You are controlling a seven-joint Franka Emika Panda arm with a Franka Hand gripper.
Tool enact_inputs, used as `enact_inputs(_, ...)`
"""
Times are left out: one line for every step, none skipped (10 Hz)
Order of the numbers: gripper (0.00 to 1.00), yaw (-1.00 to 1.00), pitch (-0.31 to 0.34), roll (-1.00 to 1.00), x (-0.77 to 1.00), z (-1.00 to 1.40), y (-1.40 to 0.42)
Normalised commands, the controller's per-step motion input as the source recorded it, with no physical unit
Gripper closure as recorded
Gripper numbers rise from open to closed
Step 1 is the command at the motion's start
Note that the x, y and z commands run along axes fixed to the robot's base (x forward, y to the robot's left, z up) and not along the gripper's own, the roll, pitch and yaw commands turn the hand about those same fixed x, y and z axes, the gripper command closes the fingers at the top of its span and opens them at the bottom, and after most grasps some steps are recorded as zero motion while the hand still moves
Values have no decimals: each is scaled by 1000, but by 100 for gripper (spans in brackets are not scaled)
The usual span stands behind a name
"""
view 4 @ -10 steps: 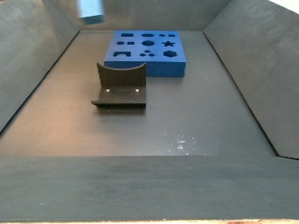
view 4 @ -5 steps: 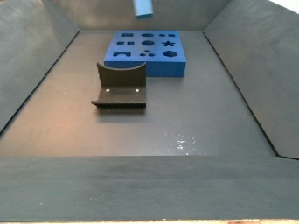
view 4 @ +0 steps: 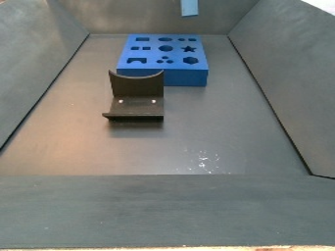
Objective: Pick up the rectangle object. Move up. Place the rectangle object on the fixture. Regrasp the rectangle object. Move to above the board. Insert the rectangle object.
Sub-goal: Move to above the board, then insert the rectangle object.
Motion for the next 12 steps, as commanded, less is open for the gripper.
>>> enact_inputs(100, -81, -133, -1000, 1, 2, 54)
enact_inputs(100, -87, -142, -1000, -20, 18, 51)
enact_inputs(100, -78, -141, -1000, -44, 9, 48)
enact_inputs(100, -73, -141, -1000, -51, 12, 48)
enact_inputs(100, -63, -143, -1000, -48, 9, 37)
enact_inputs(100, -44, -135, -1000, -45, 7, 34)
enact_inputs(100, -26, -117, -837, -46, 10, 37)
enact_inputs(100, -12, -93, -577, -51, 9, 36)
enact_inputs(100, -6, -67, -341, -38, 2, 26)
enact_inputs(100, 0, 0, 0, 29, 0, 0)
enact_inputs(100, 0, 0, 0, 249, -40, -46)
enact_inputs(100, 0, 69, 0, 443, -60, -111)
